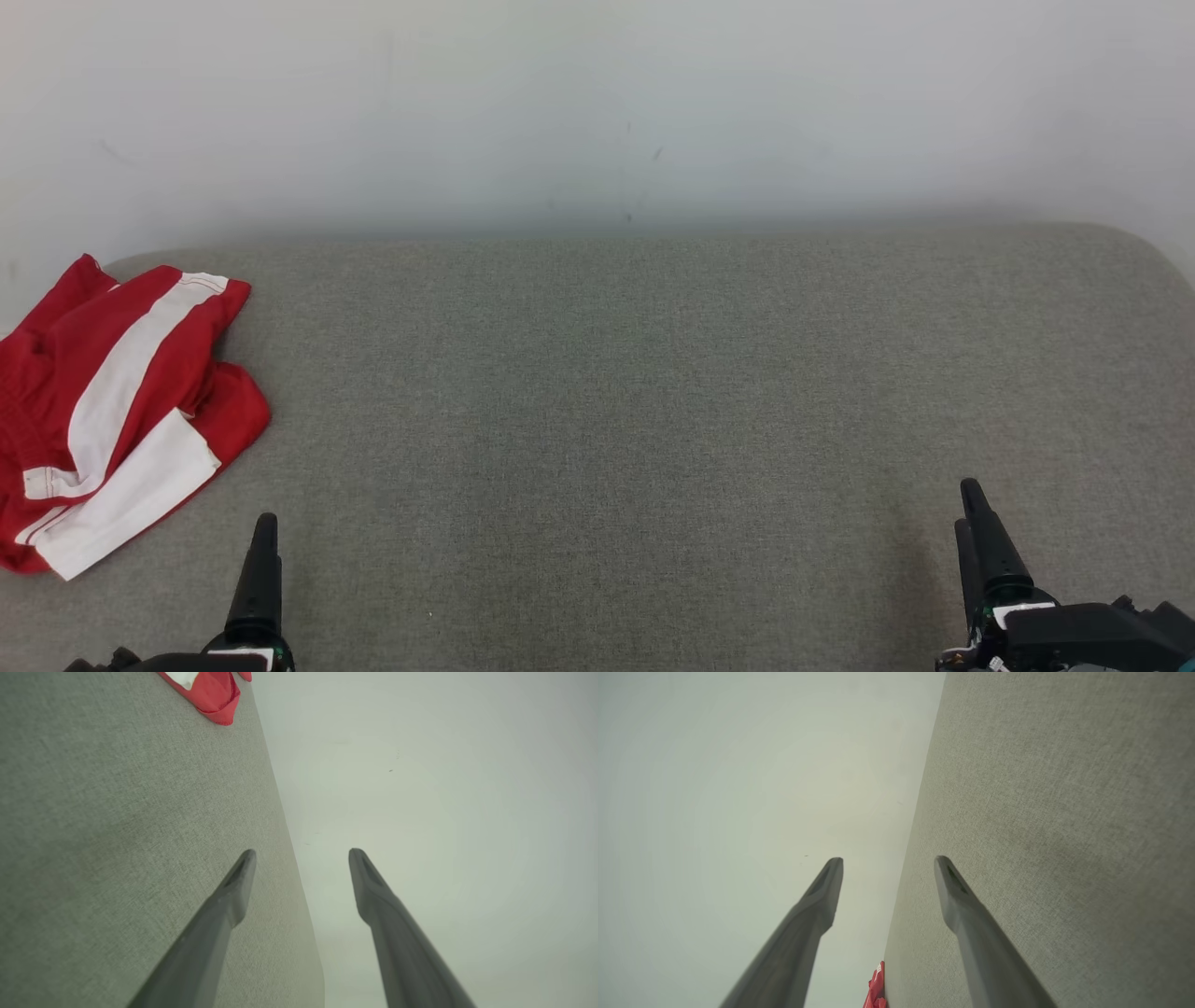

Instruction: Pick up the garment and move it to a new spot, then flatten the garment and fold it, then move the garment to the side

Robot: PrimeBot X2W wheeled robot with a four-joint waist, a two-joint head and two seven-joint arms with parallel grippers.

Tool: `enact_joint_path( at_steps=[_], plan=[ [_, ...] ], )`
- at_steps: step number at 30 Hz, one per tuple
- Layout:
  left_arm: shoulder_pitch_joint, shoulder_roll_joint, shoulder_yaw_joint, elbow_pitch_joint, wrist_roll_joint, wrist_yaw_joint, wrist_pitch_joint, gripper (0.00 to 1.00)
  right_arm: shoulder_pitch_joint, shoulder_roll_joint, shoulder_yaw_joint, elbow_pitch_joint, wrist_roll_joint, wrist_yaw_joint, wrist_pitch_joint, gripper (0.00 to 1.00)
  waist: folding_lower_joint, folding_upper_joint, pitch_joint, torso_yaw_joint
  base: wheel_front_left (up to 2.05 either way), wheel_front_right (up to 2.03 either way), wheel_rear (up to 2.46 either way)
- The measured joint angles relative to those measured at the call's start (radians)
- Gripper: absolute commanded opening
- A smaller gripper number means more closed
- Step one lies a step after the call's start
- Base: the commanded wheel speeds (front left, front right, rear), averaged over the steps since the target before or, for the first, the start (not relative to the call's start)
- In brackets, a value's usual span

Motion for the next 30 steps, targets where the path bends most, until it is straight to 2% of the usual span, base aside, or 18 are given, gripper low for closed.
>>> enact_joint_path(
  at_steps=[30],
  plan=[
    [0.007, 0.025, 0.004, -0.053, 0.622, 0.0, -0.113, 1.0, 0.014, 0.0, 0.053, -0.036, -0.598, 0.0, -0.111, 1.0, 0.0, 0.0, -0.001, -0.002, 0.0, 0.0, 0.0]
  ],
)
